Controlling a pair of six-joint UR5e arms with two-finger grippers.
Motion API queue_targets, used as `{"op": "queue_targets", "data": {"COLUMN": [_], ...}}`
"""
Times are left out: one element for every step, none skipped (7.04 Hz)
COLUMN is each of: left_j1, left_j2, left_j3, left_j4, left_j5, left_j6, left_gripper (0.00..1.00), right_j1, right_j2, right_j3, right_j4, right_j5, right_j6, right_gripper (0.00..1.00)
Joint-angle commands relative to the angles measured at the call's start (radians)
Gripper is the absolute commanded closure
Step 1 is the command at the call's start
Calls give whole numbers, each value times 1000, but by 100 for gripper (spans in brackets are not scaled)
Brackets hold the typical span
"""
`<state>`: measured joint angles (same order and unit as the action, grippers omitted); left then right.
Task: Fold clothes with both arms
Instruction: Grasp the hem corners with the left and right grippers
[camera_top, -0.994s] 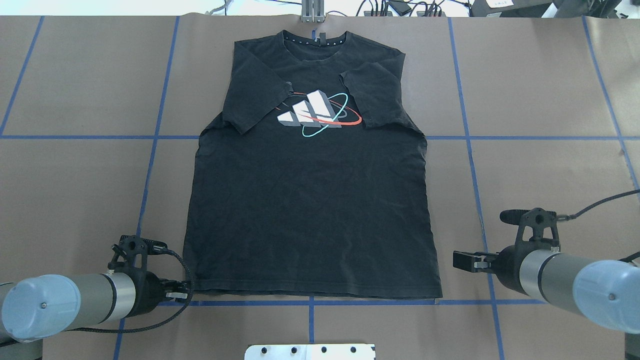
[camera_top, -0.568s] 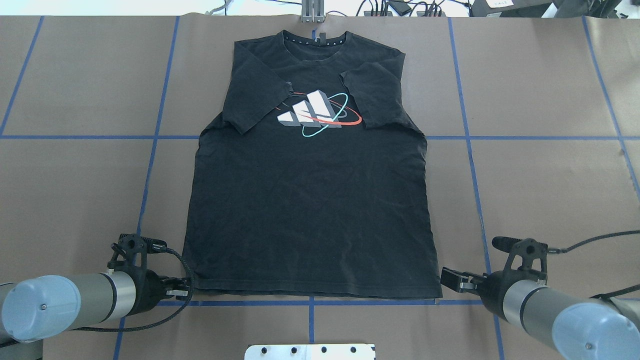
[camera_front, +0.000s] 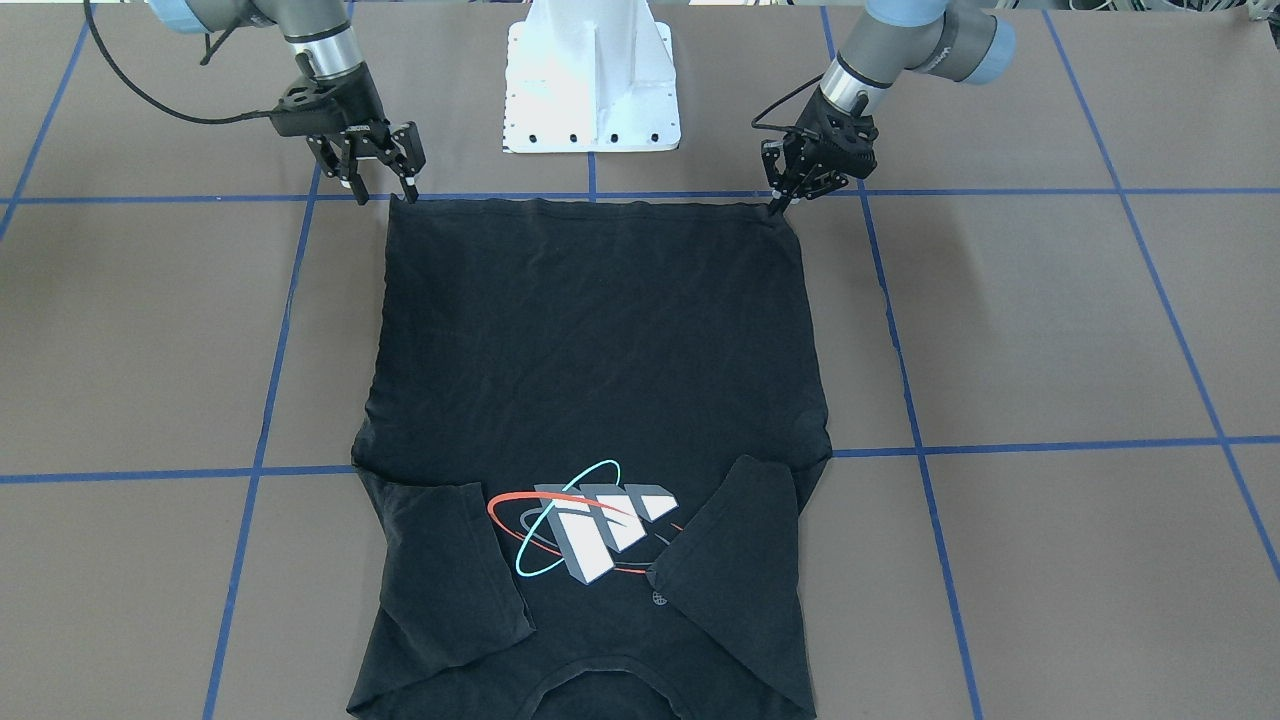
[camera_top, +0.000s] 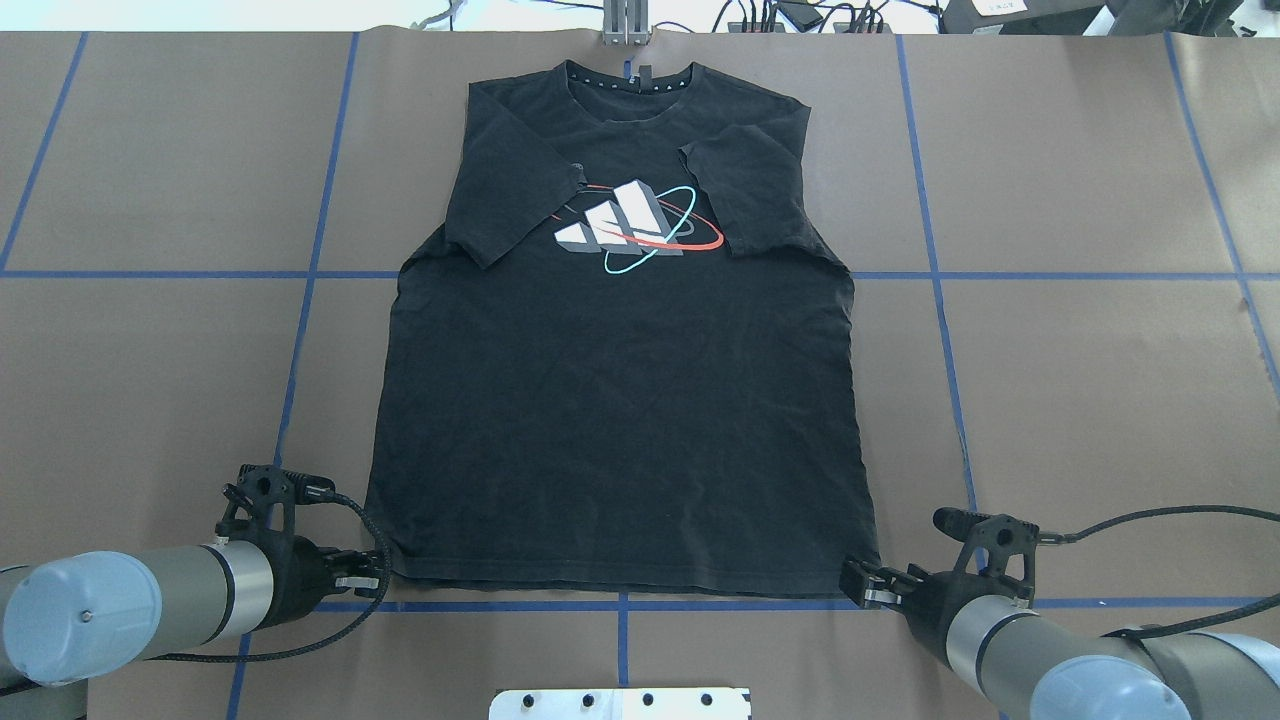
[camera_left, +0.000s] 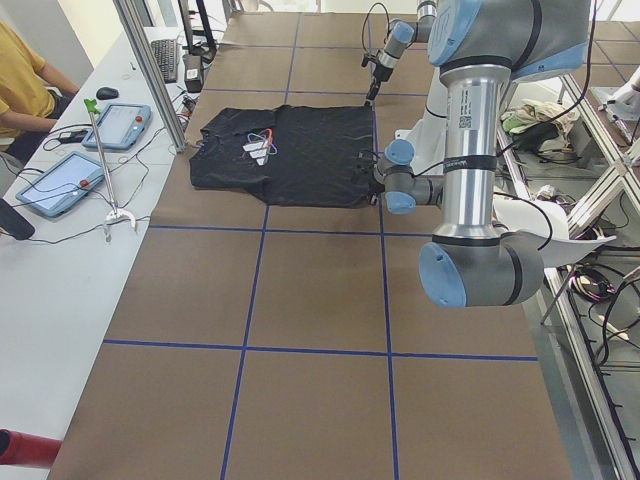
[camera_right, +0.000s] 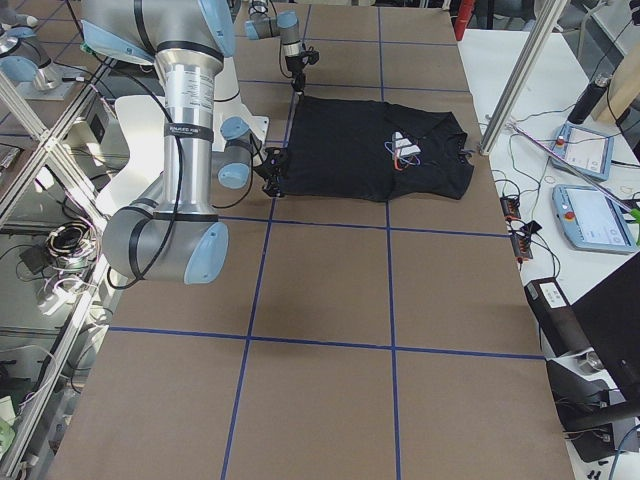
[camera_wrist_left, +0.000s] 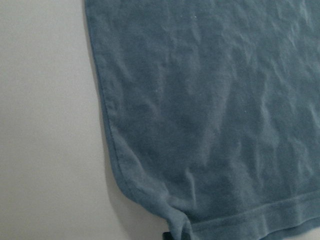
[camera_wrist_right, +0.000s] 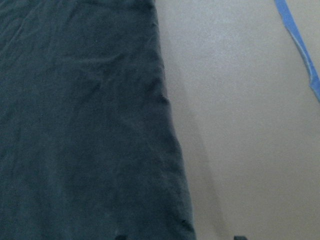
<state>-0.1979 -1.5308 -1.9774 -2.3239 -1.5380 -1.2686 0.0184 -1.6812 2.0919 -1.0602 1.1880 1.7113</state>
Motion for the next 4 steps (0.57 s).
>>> {"op": "queue_targets", "data": {"left_j1": [0,0,0,0], "left_j2": [-2,-2,0,0], "left_j3": [-1,-1,-1,0], "left_j4": [0,0,1,1], "left_j5": [3,3,4,4], "left_j6": [0,0,0,0], "left_gripper": [100,100,100,100], "right_j1": [-5,-12,-27,-32], "right_j2": [11,6,-11,-12], "right_j3": [-21,-23,-21,-20], "right_j4": [-4,-6,-6,-6], "right_j5": [-5,-5,-11,-13], "right_j6": [-1,-1,1,1], "right_gripper": [31,32,35,43]}}
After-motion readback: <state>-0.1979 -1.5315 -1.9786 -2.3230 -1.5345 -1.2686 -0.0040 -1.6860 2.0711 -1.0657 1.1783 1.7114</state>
